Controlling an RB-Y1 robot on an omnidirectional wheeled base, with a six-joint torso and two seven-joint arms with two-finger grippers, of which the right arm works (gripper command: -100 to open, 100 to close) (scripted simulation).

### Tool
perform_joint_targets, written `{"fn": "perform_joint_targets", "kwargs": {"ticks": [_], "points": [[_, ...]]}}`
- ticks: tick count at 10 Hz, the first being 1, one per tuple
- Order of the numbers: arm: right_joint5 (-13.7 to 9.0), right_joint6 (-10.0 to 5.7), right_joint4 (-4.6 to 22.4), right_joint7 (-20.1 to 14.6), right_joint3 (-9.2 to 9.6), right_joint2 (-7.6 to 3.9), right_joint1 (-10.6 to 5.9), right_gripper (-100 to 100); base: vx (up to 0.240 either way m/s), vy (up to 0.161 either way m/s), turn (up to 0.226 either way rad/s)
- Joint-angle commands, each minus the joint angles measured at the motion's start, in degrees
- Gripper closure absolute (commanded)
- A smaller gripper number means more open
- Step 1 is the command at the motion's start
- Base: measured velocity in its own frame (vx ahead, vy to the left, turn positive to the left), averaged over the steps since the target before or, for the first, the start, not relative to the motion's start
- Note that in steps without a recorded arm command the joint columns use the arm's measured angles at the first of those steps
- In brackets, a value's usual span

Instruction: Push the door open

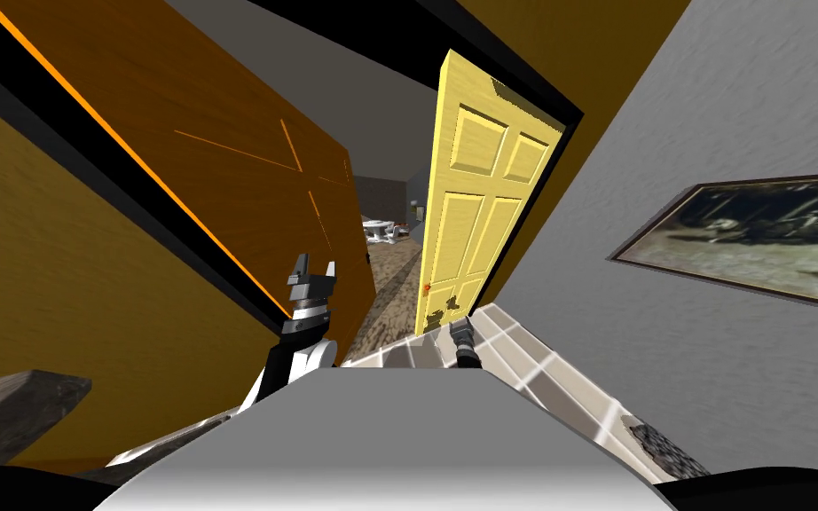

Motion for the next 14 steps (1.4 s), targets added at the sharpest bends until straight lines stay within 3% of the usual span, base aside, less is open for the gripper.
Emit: {"fn": "perform_joint_targets", "kwargs": {"ticks": [1,2,3,4,5,6,7,8,9,10,11,14], "points": [[2.6,0.73,0.7,-0.1,0.21,-0.08,-0.13,-100,0.043,-0.033,0.035],[4.4,1.97,1.9,-0.3,0.62,-0.25,-0.31,-100,0.039,-0.028,0.056],[5.8,1.97,1.9,-0.3,0.62,-0.25,-0.31,-100,0.034,-0.028,0.034],[7.7,3.14,3.1,-0.5,1.00,-0.40,-0.48,-100,0.040,-0.029,0.059],[8.9,3.14,3.1,-0.5,1.00,-0.40,-0.48,-100,0.037,-0.027,0.034],[10.9,4.26,4.2,-0.7,1.37,-0.54,-0.64,-100,0.040,-0.030,0.058],[11.9,4.26,4.2,-0.7,1.37,-0.54,-0.64,-100,0.037,-0.024,0.034],[14.0,5.38,5.4,-0.8,1.74,-0.69,-0.81,-100,0.045,-0.030,0.067],[14.9,5.38,5.4,-0.8,1.74,-0.69,-0.81,-100,0.036,-0.031,0.031],[17.0,6.50,6.5,-1.0,2.12,-0.83,-0.97,-100,0.040,-0.028,0.047],[17.8,6.50,6.5,-1.0,2.12,-0.83,-0.97,-100,0.035,-0.021,0.037],[22.9,8.55,8.6,-1.3,2.79,-1.09,-1.26,-100,0.039,-0.031,0.046]]}}
